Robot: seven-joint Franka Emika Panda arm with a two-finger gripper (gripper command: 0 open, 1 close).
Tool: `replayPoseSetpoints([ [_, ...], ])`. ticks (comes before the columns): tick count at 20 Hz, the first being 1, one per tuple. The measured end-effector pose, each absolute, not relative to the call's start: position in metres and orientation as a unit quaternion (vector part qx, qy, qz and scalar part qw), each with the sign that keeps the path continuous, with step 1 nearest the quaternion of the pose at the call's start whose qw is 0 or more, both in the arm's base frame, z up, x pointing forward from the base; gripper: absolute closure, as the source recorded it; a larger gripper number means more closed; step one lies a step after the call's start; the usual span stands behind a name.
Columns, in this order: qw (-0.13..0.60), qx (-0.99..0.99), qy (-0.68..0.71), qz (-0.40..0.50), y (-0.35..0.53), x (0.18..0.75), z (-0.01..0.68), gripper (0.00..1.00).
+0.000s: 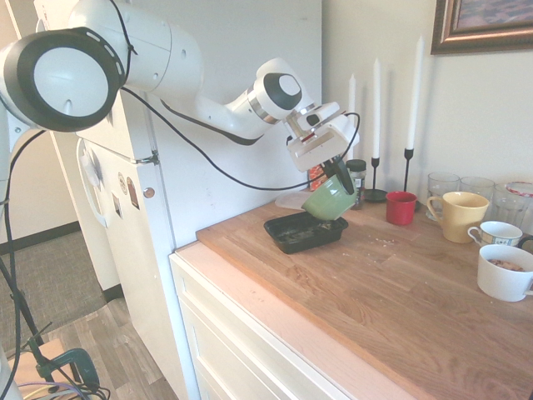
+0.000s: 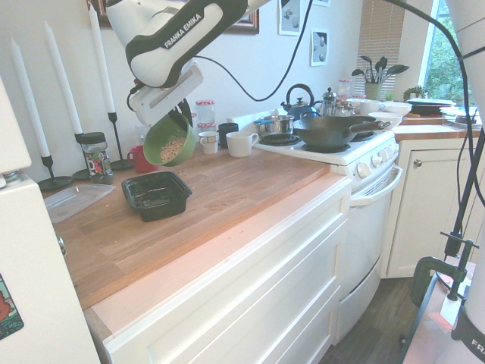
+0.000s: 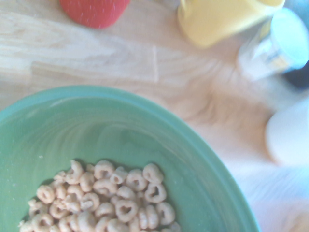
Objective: Pour the cereal into the box
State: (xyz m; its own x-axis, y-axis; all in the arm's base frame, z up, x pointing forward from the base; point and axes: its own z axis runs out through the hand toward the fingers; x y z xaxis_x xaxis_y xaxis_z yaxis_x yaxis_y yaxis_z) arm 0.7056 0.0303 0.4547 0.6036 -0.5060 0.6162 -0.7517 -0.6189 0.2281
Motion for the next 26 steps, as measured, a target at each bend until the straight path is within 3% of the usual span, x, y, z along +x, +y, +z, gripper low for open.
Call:
replayPoseSetpoints([
  [7,0.345,0.836,-0.290,0.313,0.057,0.736,0.443,1.00],
  [15,0.422,0.808,-0.194,0.363,0.105,0.732,0.436,1.00],
  [26,0.462,0.782,-0.110,0.403,0.131,0.686,0.403,1.00],
])
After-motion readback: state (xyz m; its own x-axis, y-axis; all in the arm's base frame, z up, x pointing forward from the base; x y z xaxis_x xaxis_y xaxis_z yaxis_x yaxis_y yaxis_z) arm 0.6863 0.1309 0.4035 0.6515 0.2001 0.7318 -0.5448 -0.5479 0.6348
